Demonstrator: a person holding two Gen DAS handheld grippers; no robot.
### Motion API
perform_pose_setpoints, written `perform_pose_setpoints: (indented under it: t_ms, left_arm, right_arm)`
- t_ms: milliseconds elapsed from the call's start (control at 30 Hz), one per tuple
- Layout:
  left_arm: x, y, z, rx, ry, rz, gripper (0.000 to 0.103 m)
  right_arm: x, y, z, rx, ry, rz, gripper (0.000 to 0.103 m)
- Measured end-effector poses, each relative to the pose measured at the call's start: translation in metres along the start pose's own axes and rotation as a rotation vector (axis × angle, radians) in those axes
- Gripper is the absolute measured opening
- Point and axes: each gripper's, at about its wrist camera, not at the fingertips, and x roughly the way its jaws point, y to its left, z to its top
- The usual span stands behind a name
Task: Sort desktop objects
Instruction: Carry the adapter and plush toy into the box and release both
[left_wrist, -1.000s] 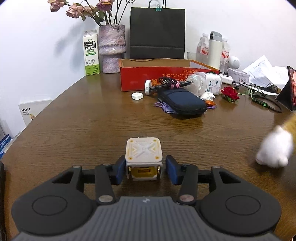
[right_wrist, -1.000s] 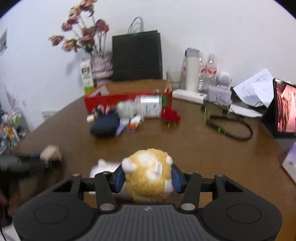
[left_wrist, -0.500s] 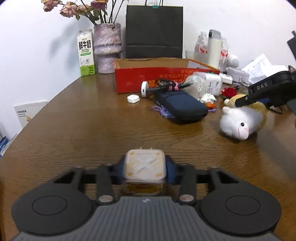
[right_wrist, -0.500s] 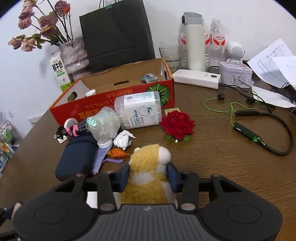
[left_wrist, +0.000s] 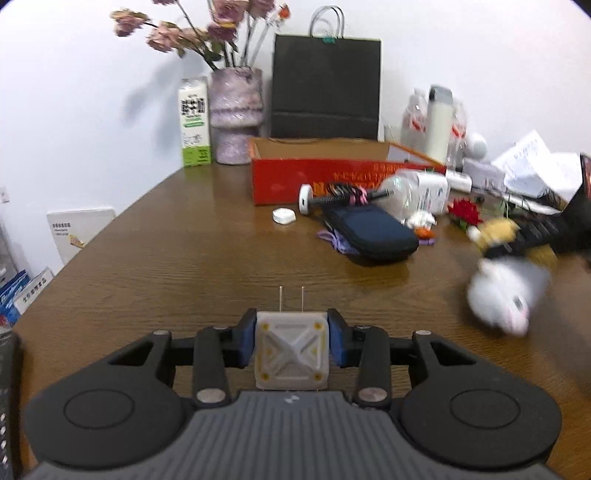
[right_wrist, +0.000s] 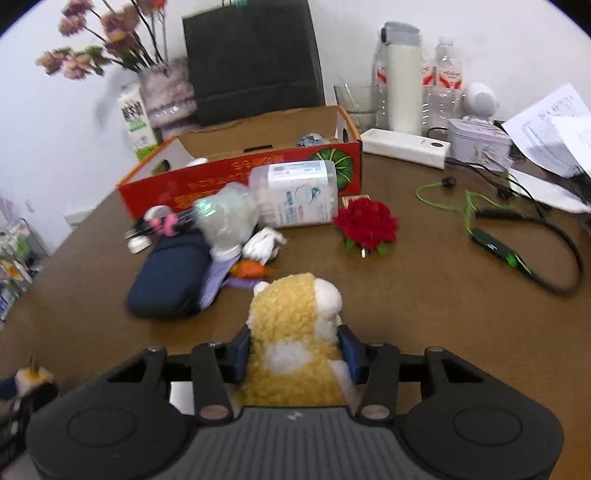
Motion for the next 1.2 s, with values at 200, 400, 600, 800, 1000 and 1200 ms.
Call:
perform_pose_setpoints:
  t_ms: [200,400,600,800,1000,1200]
  left_arm:
    - [-0.020,-0.006,0.020,-0.053,-0.041,-0.037,0.039]
    - [-0.003,0.003,0.099,-0.099,-0.090,-0.111,0.039]
    - [0.076,0.009,0.220,-0.072,-0.090,-0.109,0.039]
    - [0.211,-0.002,0.272,-0.036,0.119,-0.063,0.039]
    - [0.313,-0.001,0.250,0.033,0.362,0.033,0.039]
    - [0.348,-0.006,0.239,0.141,0.433,0.104,0.044]
  right_arm:
    - [-0.067,-0.008,-0.037,0.074,-0.079,0.100,0.046]
    - [-0.093,-0.011,0.029,0.032,-0.241,0.078,0.046]
    - [-0.040,-0.010,0.172,-0.031,-0.325,0.063,0.046]
    - [0.108,0.004,0.272,-0.053,-0.129,-0.004,0.046]
    - [0.215,0.014,0.272,-0.086,0.047,-0.178,0.046]
    - [0.255,0.026,0.245,-0.228,0.146,-0.353,0.048]
